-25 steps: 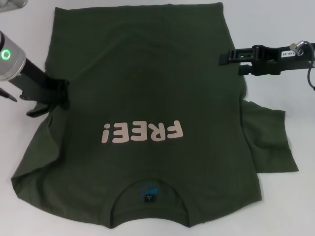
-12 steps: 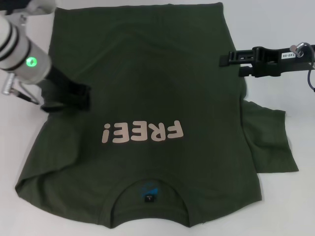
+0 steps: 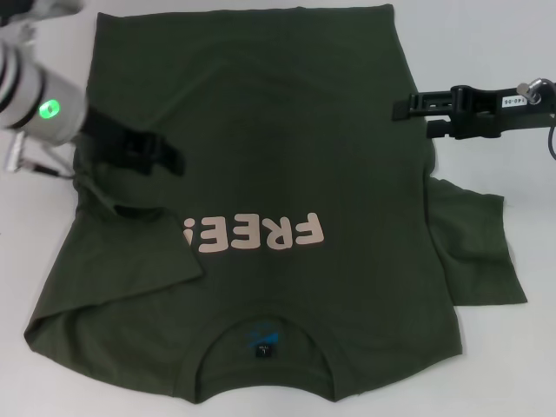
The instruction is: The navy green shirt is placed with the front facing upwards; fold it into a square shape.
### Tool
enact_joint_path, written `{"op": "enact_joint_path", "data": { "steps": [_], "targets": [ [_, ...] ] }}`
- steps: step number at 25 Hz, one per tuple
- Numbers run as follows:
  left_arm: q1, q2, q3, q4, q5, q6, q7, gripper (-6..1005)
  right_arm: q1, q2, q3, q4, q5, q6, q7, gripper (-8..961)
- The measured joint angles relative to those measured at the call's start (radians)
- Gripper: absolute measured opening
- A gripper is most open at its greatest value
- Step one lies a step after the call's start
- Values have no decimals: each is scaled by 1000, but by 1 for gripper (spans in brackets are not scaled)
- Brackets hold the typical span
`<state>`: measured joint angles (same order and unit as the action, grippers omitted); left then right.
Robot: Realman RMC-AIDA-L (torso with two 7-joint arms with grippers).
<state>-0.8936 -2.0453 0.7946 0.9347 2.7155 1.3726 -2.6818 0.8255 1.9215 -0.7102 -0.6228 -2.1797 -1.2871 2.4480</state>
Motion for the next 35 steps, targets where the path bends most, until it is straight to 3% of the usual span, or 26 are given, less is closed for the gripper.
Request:
{"op": "enact_joint_path", "data": {
  "steps": [6,10,13,24,27,29,32,35],
  "targets": [
    [90,29,-28,10,-17,-2,-84,470,-7,-5,0,0,0,-5,-5,890],
    [122,30,-88,5,-14,-2,-114,657,-8,-5,0,0,0,-9,-4,888],
    [138,25,-99,-7,-18,-10,-116,691,-9,-5,0,0,0,-12,-5,887],
    [90,11,-101,-211,-67,-254,-107,693,-18,0,1,0,1,-10,-8,884],
    [80,2,-114,-229,-141,-308,-38,694,-23,-1,5,0,1,-5,-12,883],
    [89,2,-141,-229,-270,-297,73,696,-30,-4,7,-1,3,-3,-20,882],
    [113,21,-170,-231,-405,-223,180,697,-41,-7,11,-7,4,4,-31,882],
    [148,37,-171,-195,-408,-156,209,699,-52,-19,9,-8,2,27,-43,881]
  ]
}}
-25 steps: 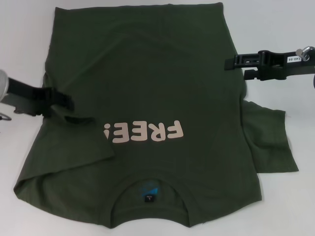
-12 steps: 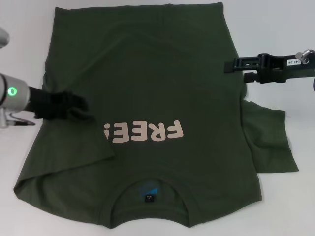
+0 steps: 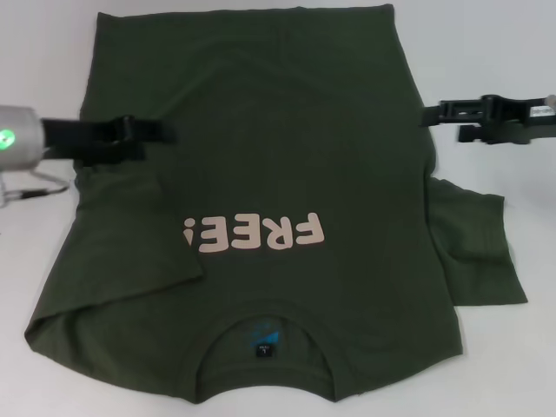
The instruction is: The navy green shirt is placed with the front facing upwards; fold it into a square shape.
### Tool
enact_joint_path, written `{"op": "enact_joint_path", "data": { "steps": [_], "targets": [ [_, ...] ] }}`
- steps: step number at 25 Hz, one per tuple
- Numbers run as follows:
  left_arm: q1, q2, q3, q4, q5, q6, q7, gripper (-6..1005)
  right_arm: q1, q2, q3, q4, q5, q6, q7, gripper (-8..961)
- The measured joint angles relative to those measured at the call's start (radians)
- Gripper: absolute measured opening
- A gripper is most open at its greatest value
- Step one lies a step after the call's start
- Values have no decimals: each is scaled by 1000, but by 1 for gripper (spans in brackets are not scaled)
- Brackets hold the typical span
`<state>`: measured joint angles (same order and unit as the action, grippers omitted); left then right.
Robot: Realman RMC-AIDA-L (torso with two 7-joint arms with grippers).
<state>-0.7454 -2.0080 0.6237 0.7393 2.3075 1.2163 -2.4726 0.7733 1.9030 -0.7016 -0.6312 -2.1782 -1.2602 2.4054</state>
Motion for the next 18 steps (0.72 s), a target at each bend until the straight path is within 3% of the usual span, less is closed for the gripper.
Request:
{"op": "enact_joint_path", "data": {
  "steps": [3,5,10,13,18],
  "targets": [
    [59,-2,-8,82,0,120,129,697,-17,-18,2,-4,2,4,-19,880],
    [108,-20,-19,156,-6,215,262,695,-28,-31,2,-10,5,-5,-31,879],
    [242,-105,-18,337,-12,399,601,691,-41,-66,-5,-13,-5,-67,-28,878],
    [293,-154,2,419,-14,410,644,693,-48,-82,-5,-15,-13,-119,-18,877],
    [301,-155,24,382,-43,402,579,691,-51,-112,-2,-37,-114,-238,29,875]
  ]
}}
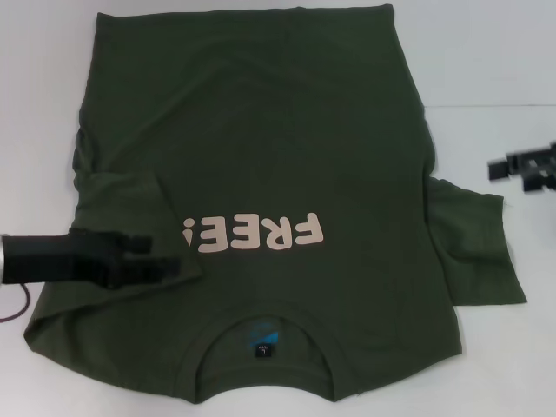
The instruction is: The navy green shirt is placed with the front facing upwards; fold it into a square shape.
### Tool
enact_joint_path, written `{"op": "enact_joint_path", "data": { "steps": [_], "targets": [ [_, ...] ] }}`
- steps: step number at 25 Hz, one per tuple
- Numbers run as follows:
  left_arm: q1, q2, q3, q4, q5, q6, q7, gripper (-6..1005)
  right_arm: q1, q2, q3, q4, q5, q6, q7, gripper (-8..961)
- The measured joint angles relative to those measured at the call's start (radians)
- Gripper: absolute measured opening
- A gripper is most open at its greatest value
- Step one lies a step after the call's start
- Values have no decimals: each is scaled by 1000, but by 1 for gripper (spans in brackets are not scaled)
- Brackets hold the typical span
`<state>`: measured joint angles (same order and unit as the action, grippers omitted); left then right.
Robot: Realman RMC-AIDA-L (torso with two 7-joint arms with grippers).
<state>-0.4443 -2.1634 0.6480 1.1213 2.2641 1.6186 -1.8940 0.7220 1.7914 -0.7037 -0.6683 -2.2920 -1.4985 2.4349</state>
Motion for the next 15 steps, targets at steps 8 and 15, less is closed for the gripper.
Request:
{"op": "enact_joint_path", "data": {
  "steps": [8,15],
  "targets": [
    [-9,2,-4,-67,-94,-95,-42,691,-30,-6,7,-32,-128,-60,123,873],
    [-21,1,-5,-74,-97,-111,-43,692,-50,32,26,-18,-159,13,136,870]
  ]
}}
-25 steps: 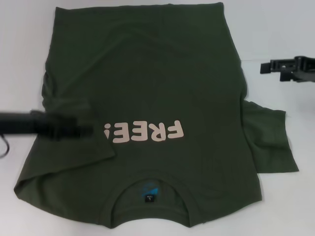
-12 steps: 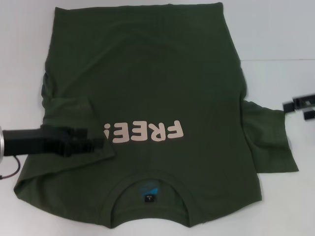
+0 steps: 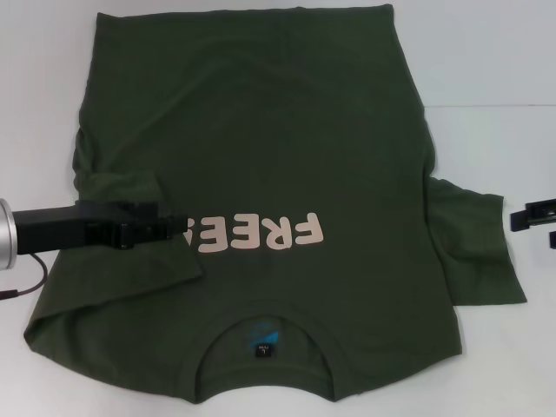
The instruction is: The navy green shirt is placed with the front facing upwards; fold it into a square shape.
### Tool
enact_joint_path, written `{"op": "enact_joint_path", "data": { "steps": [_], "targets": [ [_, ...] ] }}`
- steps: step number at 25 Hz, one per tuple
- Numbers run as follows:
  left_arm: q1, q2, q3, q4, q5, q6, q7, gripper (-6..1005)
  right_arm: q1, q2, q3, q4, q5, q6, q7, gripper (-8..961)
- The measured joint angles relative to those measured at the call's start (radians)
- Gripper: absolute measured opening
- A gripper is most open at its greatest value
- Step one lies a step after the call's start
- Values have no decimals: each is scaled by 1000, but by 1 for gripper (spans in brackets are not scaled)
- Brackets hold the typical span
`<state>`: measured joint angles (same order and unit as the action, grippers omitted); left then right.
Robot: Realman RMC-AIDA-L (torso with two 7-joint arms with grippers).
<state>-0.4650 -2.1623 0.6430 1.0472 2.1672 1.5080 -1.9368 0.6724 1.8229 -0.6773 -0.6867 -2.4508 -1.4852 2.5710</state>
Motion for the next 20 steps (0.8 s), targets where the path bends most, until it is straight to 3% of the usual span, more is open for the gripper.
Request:
{"op": "enact_joint_path", "data": {
  "steps": [4,12,20],
  "targets": [
    [-3,-1,0,-7,0,-5,0,692,-1,24,3,20,-1,42,1,869],
    [-5,-1,0,-37,-19,-36,6,692,8,27,8,114,4,119,3,867],
    [-2,-1,0,-41,-42,-49,11,693,13,50,40,122,5,149,9,864]
  ]
}}
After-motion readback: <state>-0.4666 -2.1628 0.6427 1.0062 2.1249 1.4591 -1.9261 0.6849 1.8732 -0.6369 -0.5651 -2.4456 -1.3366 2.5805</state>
